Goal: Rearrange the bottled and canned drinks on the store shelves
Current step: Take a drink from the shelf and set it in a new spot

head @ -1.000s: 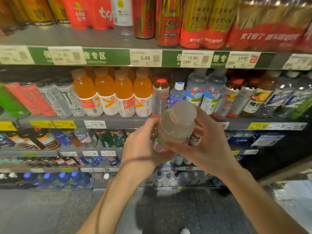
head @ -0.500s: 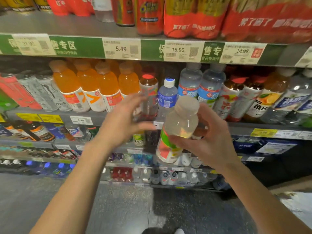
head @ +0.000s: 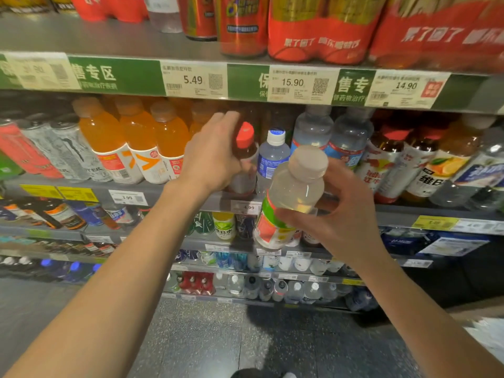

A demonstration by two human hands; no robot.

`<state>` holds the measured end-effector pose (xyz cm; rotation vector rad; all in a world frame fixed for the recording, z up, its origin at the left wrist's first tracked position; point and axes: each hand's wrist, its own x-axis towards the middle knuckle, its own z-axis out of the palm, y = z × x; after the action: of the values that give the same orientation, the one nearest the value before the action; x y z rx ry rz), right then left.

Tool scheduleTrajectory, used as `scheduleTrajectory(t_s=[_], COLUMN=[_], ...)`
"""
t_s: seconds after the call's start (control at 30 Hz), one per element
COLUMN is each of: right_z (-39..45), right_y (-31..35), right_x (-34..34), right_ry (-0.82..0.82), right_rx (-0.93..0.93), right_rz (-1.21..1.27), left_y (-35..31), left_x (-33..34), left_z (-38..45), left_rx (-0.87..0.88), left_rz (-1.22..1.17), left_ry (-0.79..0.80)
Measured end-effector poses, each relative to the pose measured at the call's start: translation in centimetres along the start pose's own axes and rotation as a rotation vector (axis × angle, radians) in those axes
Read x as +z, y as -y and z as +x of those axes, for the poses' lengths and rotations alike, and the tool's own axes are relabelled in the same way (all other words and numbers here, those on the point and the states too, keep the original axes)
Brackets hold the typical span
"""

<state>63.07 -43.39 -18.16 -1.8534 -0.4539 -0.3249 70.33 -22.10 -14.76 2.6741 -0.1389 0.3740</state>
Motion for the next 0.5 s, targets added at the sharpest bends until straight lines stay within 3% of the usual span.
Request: scheduleTrajectory(t_s=[0.27, 0.5], right_z=[1.1, 1.4], right_y=[0.0, -0.4], right_x=[1.1, 1.9], right_ry=[-0.023, -0.024], right_rx=[-0.025, -0.061], right_rz=[-0.022, 0.011], left_y=[1.8, 3.1], left_x=[-0.7, -1.9], left_z=[-2.4, -4.5], left_rx=[0.053, 0.052], left_rz=[0.019, -0.345], left_ry=[-0.05, -0.21])
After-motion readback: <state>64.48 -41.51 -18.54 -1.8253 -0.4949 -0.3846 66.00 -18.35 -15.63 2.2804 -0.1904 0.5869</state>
